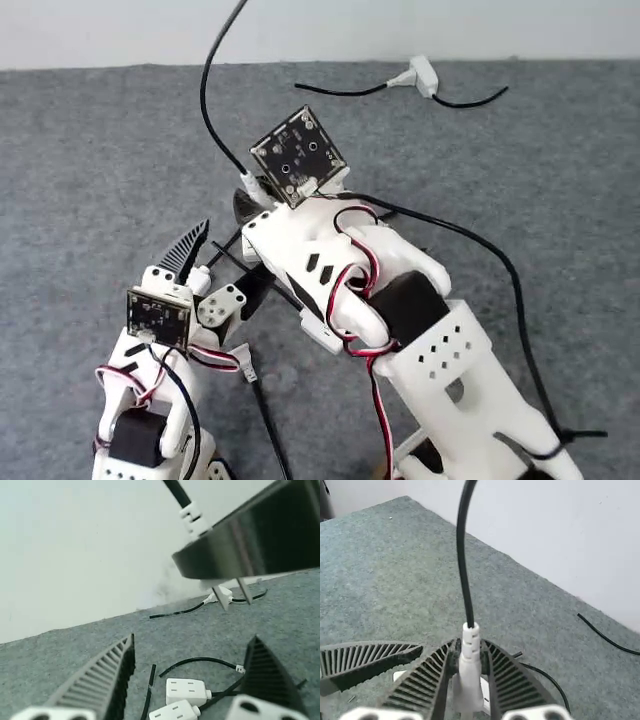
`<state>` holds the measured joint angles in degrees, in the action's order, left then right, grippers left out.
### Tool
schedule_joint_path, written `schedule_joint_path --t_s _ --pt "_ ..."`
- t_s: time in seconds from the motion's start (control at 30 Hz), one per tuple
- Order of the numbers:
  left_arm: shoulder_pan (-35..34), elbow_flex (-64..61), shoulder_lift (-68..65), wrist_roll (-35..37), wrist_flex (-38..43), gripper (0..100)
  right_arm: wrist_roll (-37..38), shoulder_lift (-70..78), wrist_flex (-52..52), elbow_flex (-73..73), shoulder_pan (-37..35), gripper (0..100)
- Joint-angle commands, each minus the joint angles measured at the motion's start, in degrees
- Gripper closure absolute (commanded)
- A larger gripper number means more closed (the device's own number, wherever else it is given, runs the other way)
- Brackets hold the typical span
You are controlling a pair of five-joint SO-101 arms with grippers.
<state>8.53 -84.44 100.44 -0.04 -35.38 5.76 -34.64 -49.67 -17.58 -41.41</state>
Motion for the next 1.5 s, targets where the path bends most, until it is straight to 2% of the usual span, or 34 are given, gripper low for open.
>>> schedule_joint_path --t_s 0.0,0.47,0.87,1.1,1.47 --pt "0.4 3.1 0.7 -0.6 -0.1 68 0.9 -3.9 0.7 -1.4 -0.7 99.1" --pt "0.4 6.5 0.7 1.4 -1.7 68 0.8 -8.7 0.3 -7.3 -1.3 99.1" --pt "-0.3 6.2 0.7 1.1 -1.7 68 0.8 -14.1 0.3 -11.5 -5.1 99.1" --pt "-6.2 5.5 0.7 1.5 0.4 68 0.8 -17.0 0.2 -14.8 -5.1 99.1" --pt "-6.9 4.9 0.7 1.5 0.4 68 0.9 -17.6 0.4 -16.6 -4.9 99.1"
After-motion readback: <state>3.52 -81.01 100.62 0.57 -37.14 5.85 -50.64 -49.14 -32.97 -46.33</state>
